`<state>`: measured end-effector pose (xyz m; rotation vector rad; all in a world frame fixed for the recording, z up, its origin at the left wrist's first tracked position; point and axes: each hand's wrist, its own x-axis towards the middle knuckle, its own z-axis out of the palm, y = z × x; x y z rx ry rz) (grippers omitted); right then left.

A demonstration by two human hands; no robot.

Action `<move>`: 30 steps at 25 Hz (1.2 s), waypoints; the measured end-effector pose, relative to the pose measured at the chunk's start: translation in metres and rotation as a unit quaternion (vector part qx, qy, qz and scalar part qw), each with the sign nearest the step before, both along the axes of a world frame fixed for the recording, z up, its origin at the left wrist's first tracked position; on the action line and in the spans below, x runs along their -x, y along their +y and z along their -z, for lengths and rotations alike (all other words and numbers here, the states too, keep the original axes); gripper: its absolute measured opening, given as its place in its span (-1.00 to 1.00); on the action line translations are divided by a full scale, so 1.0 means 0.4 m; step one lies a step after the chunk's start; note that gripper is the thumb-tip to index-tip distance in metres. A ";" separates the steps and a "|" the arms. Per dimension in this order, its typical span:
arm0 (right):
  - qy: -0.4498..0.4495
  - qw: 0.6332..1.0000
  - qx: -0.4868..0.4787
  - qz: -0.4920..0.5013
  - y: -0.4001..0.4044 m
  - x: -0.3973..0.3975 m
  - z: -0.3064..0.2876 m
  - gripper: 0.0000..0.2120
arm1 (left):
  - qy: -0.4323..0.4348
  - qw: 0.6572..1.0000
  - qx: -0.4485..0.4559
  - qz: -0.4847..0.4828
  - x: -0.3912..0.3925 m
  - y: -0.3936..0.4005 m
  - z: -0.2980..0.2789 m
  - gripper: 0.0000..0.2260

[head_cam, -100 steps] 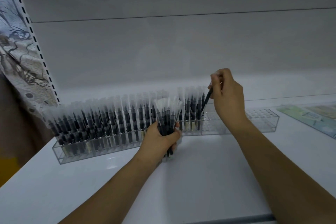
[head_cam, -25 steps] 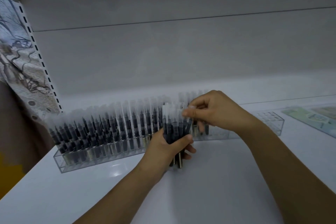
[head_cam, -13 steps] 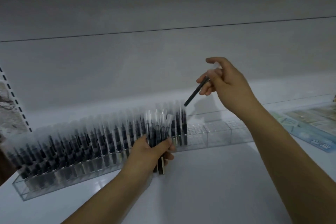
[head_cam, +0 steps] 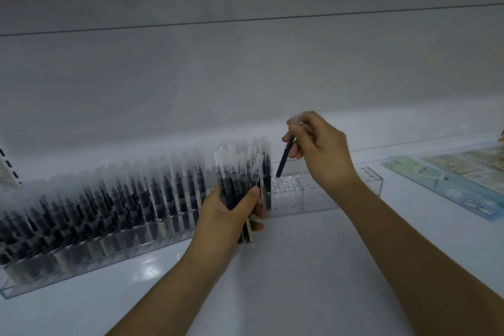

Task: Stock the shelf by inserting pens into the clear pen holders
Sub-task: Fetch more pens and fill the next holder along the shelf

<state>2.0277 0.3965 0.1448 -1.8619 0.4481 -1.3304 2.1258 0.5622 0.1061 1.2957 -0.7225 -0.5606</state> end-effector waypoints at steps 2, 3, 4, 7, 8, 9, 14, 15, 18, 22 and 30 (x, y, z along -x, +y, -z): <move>0.039 0.999 0.021 -0.007 0.002 -0.012 0.010 -0.91 | 0.023 1.000 0.008 -0.004 -0.008 -0.002 0.006 -0.82; 0.069 0.997 0.037 -0.007 0.005 -0.021 0.017 -0.90 | 0.028 0.999 0.013 -0.008 -0.013 -0.002 0.008 -0.79; 0.105 0.993 0.061 -0.001 0.008 -0.031 0.025 -0.89 | 0.031 0.999 0.019 -0.012 -0.017 -0.003 0.009 -0.78; 0.203 0.971 0.125 0.032 0.006 -0.055 0.043 -0.84 | 0.037 0.999 0.039 -0.006 -0.022 -0.002 0.005 -0.77; 0.220 0.967 0.122 0.037 0.002 -0.058 0.046 -0.82 | 0.038 0.998 0.045 0.000 -0.021 -0.002 0.004 -0.78; 0.237 0.963 0.118 0.043 -0.003 -0.059 0.048 -0.78 | 0.039 0.998 0.050 0.004 -0.019 -0.002 0.004 -0.79; 0.121 0.975 0.116 0.146 0.023 -0.016 0.026 -0.63 | 0.042 0.997 0.065 0.018 -0.013 -0.001 0.007 -0.80; 0.084 0.984 0.097 0.125 0.040 -0.004 0.015 -0.63 | 0.043 0.997 0.065 0.020 -0.012 0.000 0.007 -0.80; 0.122 0.992 0.042 -0.014 0.100 0.005 -0.003 -0.72 | 0.034 0.997 0.060 0.034 -0.005 0.001 0.007 -0.83; 0.113 0.991 0.000 -0.074 0.114 -0.005 0.004 -0.85 | 0.033 0.996 0.067 0.052 -0.002 -0.002 0.009 -0.85; -0.124 0.989 -0.050 0.066 0.058 0.033 -0.011 -0.81 | -0.003 0.998 0.056 -0.017 -0.016 -0.008 0.012 -0.88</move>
